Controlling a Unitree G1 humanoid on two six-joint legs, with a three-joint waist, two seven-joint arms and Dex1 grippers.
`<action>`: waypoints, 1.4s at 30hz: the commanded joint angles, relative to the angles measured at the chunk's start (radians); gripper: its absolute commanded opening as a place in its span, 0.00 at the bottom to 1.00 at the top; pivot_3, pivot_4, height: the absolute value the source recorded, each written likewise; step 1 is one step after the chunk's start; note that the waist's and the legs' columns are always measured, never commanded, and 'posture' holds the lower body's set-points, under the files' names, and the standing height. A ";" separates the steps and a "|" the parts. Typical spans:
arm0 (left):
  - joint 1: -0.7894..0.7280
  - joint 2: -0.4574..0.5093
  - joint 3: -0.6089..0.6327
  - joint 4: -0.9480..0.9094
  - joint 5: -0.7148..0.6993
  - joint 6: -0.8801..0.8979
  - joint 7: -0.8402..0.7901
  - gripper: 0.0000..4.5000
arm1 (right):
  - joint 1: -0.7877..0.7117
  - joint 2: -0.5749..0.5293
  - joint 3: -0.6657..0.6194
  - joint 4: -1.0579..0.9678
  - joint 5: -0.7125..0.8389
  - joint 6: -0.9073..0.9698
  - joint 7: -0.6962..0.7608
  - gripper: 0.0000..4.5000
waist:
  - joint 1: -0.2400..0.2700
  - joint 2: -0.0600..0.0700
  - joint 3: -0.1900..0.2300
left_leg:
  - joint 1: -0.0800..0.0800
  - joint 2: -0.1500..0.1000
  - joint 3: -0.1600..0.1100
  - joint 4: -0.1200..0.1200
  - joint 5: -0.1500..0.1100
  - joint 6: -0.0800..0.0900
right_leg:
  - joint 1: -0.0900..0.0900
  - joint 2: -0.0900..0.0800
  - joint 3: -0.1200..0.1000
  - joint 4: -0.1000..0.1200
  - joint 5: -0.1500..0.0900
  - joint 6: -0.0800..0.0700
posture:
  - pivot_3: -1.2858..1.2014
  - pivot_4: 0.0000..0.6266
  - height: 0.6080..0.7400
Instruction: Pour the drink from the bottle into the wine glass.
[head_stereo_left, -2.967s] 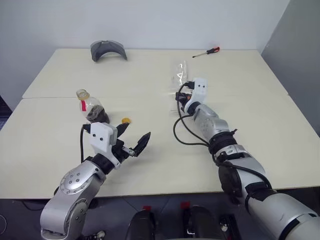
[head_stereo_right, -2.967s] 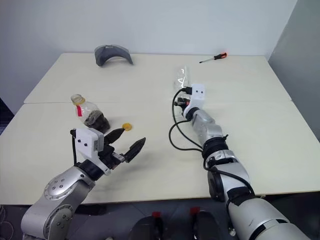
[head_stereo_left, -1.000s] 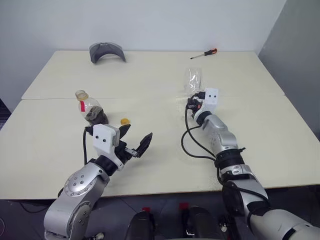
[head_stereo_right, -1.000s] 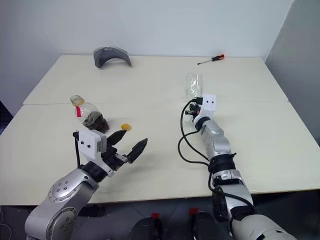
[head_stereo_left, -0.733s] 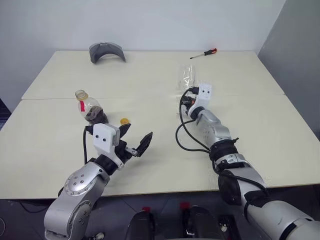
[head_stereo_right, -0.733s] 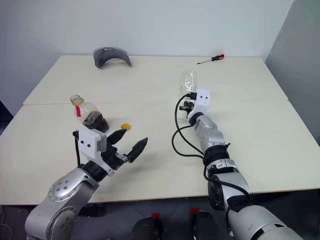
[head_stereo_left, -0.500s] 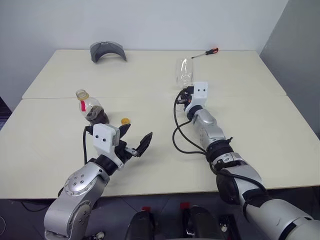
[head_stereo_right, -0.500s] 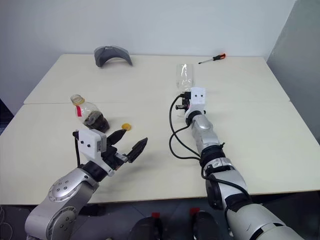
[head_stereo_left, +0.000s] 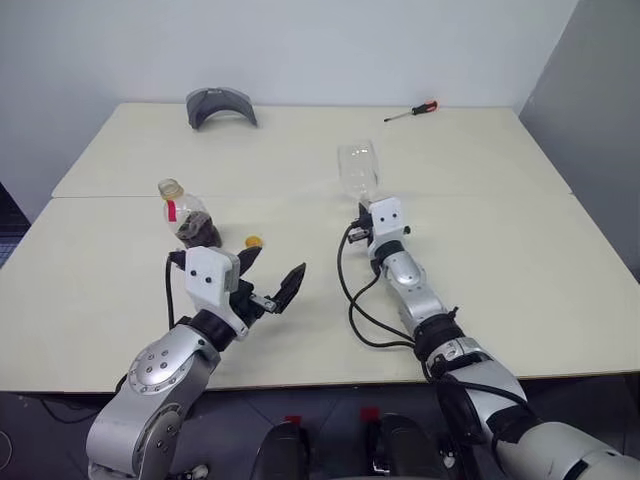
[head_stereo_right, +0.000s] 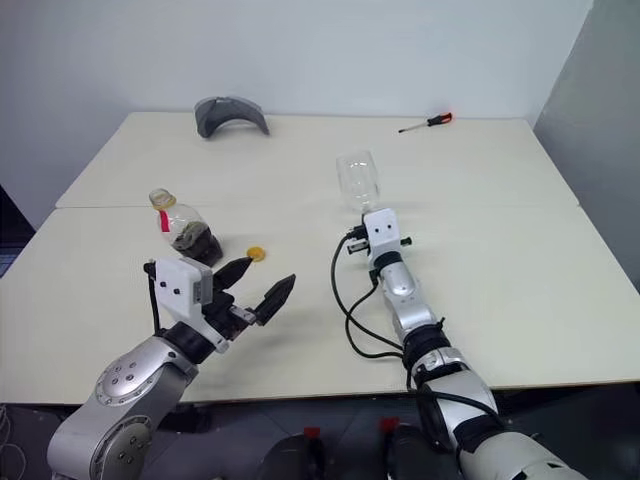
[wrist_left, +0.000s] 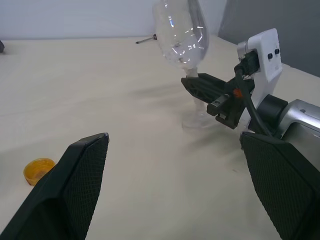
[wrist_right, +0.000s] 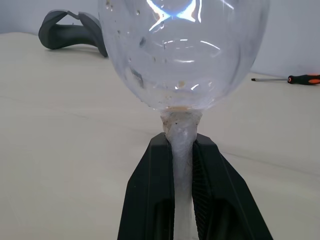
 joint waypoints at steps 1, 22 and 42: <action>-0.013 -0.005 0.007 -0.037 -0.019 -0.007 0.004 1.00 | 0.068 -0.023 -0.011 -0.043 0.021 0.110 0.034 0.04 | 0.001 0.000 0.000 | 0.003 0.000 0.000 0.000 0.000 0.000 | 0.003 0.000 0.000 -0.001 0.000 0.000 | 0.52 0.24 1.00; -0.018 0.001 0.013 -0.033 -0.027 -0.009 0.005 1.00 | 0.235 -0.082 0.048 -0.461 0.034 0.504 0.194 0.04 | 0.006 -0.002 -0.001 | 0.005 0.000 -0.001 -0.001 0.000 0.001 | 0.005 0.000 0.000 -0.002 -0.001 0.000 | 0.52 0.24 1.00; -0.011 0.003 0.011 -0.033 -0.024 -0.017 -0.005 1.00 | 0.163 -0.176 0.114 -0.557 -0.005 0.721 0.279 0.04 | 0.002 -0.002 -0.001 | 0.003 0.000 -0.001 -0.003 -0.001 0.001 | 0.002 0.000 0.000 -0.004 -0.001 0.000 | 0.52 0.24 1.00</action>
